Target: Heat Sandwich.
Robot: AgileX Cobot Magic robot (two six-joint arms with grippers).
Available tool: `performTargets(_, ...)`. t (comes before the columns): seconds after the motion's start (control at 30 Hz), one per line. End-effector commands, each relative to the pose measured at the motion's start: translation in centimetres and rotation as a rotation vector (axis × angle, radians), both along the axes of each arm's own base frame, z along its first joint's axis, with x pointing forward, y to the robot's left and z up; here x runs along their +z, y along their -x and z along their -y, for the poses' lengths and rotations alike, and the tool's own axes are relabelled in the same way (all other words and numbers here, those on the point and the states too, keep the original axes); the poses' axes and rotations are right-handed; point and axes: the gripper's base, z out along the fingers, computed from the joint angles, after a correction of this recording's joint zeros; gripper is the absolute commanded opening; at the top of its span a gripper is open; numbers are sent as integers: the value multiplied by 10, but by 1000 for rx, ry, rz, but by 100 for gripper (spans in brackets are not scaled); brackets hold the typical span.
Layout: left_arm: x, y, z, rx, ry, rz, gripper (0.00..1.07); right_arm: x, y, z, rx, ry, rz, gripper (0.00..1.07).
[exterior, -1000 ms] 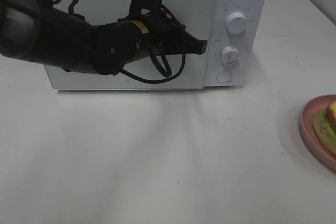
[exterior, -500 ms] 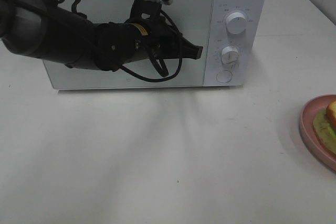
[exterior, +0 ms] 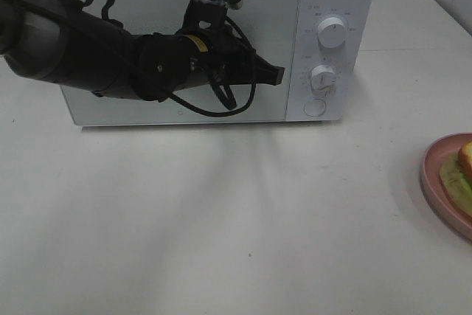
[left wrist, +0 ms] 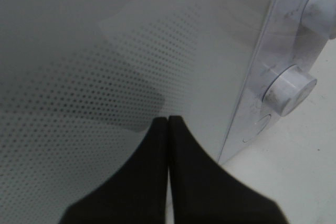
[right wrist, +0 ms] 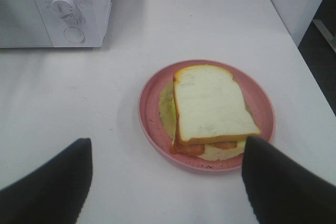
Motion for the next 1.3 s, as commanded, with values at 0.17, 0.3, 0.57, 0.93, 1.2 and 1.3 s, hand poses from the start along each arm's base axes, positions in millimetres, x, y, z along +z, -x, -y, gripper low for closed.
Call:
performTargets(0.17,34,-11,-12,102,133,114,0,0,4,0,-1,12,35,75)
performTargets(0.3,34,7,-5,65,124,101,0,0,4,0,-1,12,35,75)
performTargets(0.57,35,45,3,-7,106,64,0,0,4,0,-1,12,35,75)
performTargets(0.93,42,89,-4,-135,0,-151,0,0,4,0,-1,12,35,75)
performTargets(1.2,56,116,-20,-211,-73,-309,39,0,4,0,-1,12,35,75)
performTargets(1.3,63,125,-25,-236,-87,-366,82,0,4,0,-1,12,35,75)
